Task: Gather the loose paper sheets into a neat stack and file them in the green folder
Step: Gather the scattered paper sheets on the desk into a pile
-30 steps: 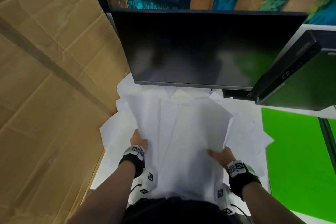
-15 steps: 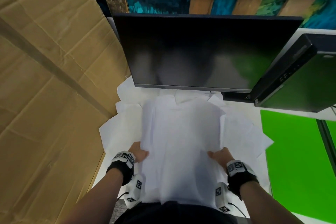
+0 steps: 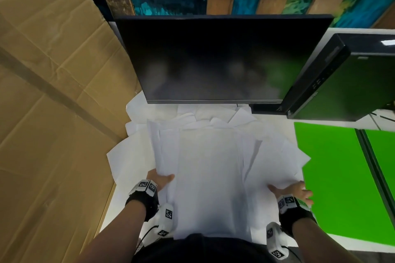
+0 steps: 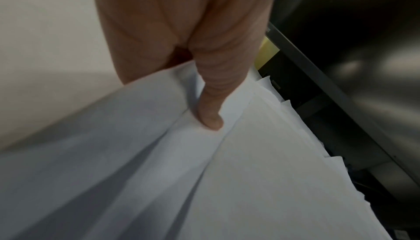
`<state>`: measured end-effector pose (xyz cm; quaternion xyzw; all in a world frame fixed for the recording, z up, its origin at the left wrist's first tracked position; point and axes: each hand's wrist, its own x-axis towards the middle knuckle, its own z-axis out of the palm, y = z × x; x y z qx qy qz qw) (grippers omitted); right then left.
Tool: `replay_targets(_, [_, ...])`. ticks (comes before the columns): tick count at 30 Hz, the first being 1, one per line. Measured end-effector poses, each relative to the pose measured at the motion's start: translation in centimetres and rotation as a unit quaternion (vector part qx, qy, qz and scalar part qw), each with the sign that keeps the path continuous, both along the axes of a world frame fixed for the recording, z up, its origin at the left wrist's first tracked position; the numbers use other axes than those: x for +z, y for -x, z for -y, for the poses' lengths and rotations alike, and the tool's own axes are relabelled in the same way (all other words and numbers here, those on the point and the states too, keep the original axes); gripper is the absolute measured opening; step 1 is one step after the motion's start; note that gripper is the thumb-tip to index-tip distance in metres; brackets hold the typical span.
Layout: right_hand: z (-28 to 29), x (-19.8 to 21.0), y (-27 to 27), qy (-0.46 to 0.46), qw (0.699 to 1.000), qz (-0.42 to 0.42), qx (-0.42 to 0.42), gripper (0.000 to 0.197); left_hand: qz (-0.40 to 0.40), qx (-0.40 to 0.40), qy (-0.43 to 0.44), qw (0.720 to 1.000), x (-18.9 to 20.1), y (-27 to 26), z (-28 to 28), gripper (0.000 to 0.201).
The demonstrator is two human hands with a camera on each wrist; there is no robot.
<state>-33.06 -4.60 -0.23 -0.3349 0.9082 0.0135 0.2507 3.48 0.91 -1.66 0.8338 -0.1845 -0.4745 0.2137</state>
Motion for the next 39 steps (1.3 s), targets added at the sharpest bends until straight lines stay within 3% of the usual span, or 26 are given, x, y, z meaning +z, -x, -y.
replay_targets(5, [1.5, -0.5, 0.2, 0.031, 0.995, 0.096, 0.008, 0.092, 0.038, -0.028, -0.025, 0.999, 0.1, 0.4, 0.5, 0.048])
replay_targets(9, [2.2, -0.3, 1.1, 0.005, 0.994, 0.101, 0.036, 0.073, 0.054, -0.029, -0.026, 0.998, -0.1, 0.6, 0.6, 0.042])
replay_targets(13, [2.5, -0.7, 0.4, 0.045, 0.991, 0.126, -0.021, 0.081, 0.048, -0.038, -0.038, 0.997, -0.2, 0.6, 0.7, 0.033])
replay_targets(16, [2.8, -0.7, -1.2, 0.078, 0.978, 0.190, -0.028, 0.071, 0.044, -0.054, -0.042, 0.997, -0.4, 0.2, 0.7, 0.028])
replay_targets(20, [2.9, -0.5, -2.5, 0.032, 0.961, 0.276, 0.012, 0.054, 0.056, -0.066, -0.057, 0.995, -0.6, 0.2, 0.7, 0.022])
replay_targets(22, [2.9, -0.5, -2.1, 0.047, 0.964, 0.260, 0.017, 0.038, 0.058, -0.046, -0.055, 0.996, -0.7, 0.3, 0.7, 0.029])
replay_targets(24, [2.8, -0.2, -1.0, 0.093, 0.977, 0.191, 0.009, 0.026, 0.053, -0.032, -0.049, 0.997, -0.8, 0.3, 0.6, 0.036])
replay_targets(27, [2.6, 0.2, 0.4, 0.107, 0.982, 0.154, 0.004, 0.029, 0.048, -0.020, -0.042, 0.998, -0.5, 0.4, 0.6, 0.035])
replay_targets(35, [1.8, -0.3, -2.3, 0.038, 0.950, 0.296, 0.089, 0.035, 0.004, 0.013, -0.012, 1.000, -0.1, 1.8, 0.8, 0.044])
replay_targets(39, [1.8, -0.2, -4.1, 0.002, 0.925, 0.380, 0.030, 0.080, -0.011, 0.022, 0.011, 1.000, 0.7, 3.3, 1.8, 0.046])
